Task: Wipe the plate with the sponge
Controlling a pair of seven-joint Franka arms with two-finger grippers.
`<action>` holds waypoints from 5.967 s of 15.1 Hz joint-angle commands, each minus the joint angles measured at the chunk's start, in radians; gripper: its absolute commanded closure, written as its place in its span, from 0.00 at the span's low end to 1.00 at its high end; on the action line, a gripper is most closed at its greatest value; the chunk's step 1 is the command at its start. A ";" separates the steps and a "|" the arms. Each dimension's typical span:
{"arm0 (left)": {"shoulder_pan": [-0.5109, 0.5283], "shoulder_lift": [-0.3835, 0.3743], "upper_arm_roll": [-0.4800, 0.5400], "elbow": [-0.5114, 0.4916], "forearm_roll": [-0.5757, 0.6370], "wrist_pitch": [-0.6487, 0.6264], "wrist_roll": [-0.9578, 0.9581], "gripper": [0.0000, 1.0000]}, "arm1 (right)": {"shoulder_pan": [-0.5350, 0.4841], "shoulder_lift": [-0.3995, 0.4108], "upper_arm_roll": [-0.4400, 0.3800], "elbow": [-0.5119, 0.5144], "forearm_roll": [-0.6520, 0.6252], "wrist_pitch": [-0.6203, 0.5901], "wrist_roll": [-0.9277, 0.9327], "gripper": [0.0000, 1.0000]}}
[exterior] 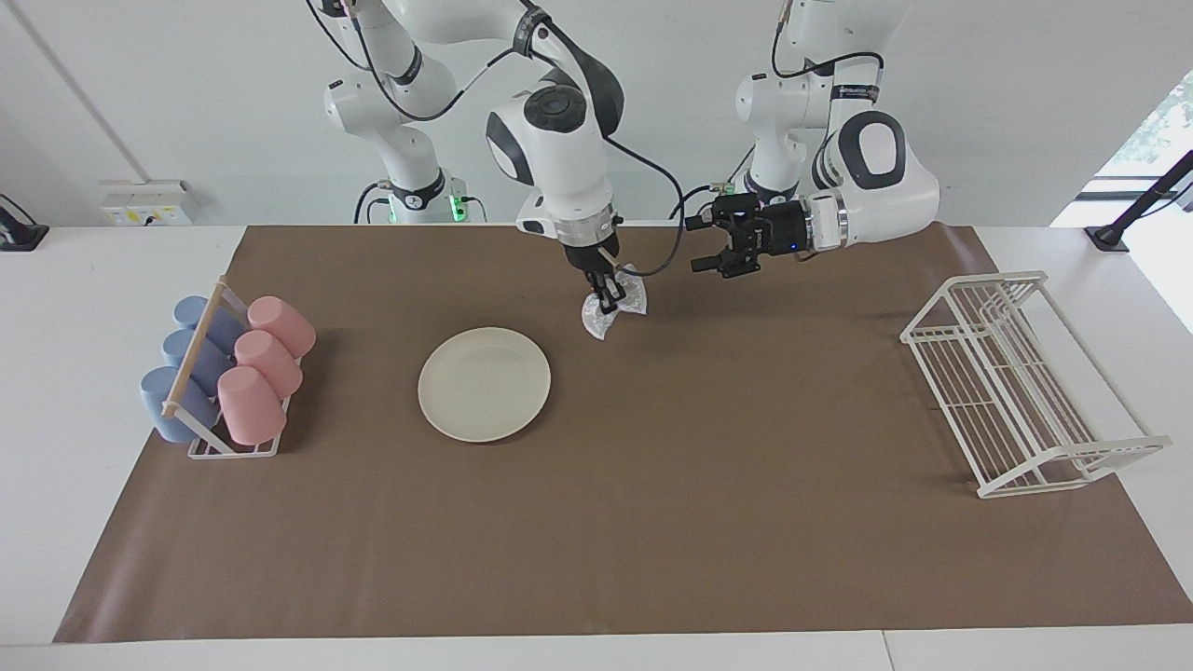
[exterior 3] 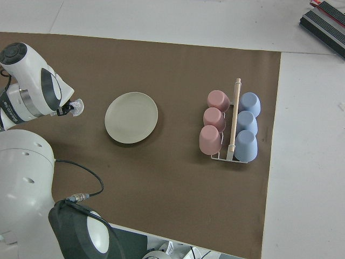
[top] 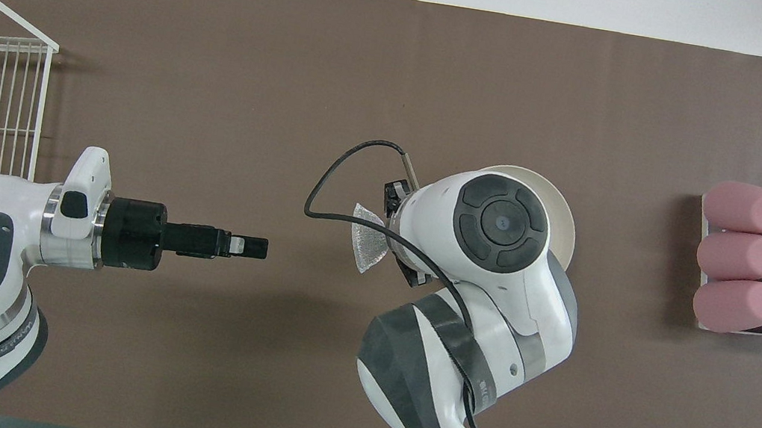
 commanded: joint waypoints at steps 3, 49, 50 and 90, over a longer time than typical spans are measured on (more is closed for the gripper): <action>0.030 -0.027 0.002 -0.004 0.140 0.061 -0.051 0.00 | -0.064 -0.065 0.005 -0.106 0.009 0.024 -0.097 1.00; 0.056 0.028 0.000 0.187 1.057 0.253 -0.444 0.00 | -0.204 0.073 0.006 -0.287 0.026 0.280 -0.356 1.00; 0.056 0.029 0.000 0.187 1.057 0.253 -0.444 0.00 | -0.213 0.070 0.005 -0.287 0.026 0.280 -0.379 1.00; 0.042 0.019 -0.006 0.183 0.409 0.207 -0.501 0.00 | 0.046 0.039 0.011 0.230 0.009 -0.287 0.045 1.00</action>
